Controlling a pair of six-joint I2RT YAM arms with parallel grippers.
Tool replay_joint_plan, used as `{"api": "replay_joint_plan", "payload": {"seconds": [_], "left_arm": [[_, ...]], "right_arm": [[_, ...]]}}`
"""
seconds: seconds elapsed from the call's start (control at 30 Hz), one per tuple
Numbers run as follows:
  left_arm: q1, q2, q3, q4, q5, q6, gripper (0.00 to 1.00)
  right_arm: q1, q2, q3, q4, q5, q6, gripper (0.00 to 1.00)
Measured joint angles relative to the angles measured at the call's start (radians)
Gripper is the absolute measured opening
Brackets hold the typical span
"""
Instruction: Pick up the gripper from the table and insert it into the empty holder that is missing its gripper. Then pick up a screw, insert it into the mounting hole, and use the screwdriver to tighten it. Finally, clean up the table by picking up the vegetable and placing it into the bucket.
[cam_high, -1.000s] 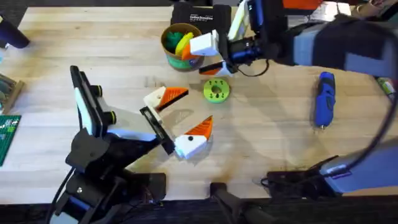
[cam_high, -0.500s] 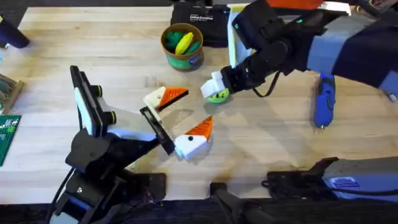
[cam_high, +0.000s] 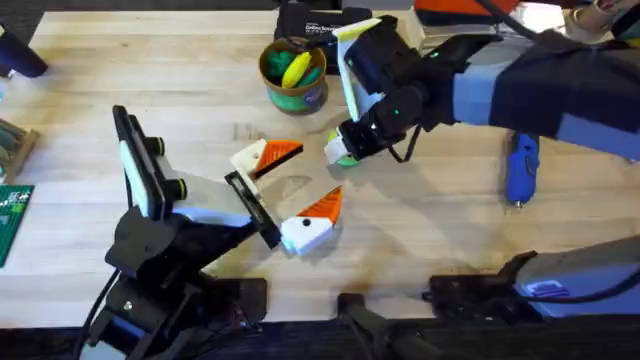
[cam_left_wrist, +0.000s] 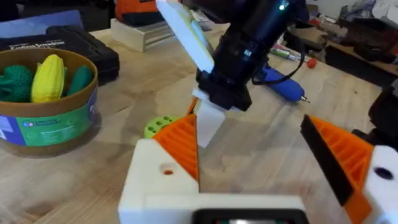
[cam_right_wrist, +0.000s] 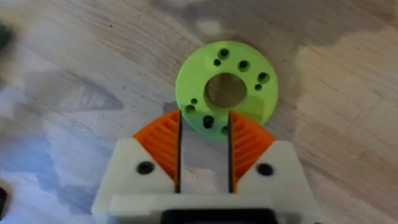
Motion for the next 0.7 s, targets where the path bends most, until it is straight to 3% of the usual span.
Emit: {"api": "replay_joint_plan", "payload": {"seconds": [0.13,0.47,0.7], "left_arm": [[0.000,0.000,0.000,0.000,0.000,0.000,0.986],[0.000,0.000,0.000,0.000,0.000,0.000,0.985],[0.000,0.000,0.000,0.000,0.000,0.000,0.985]], "right_arm": [[0.016,0.020,0.000,0.003,0.031,-0.004,0.332],[0.019,0.023,0.000,0.003,0.063,-0.005,0.029],[0.019,0.024,0.000,0.003,0.064,-0.004,0.010]]}}
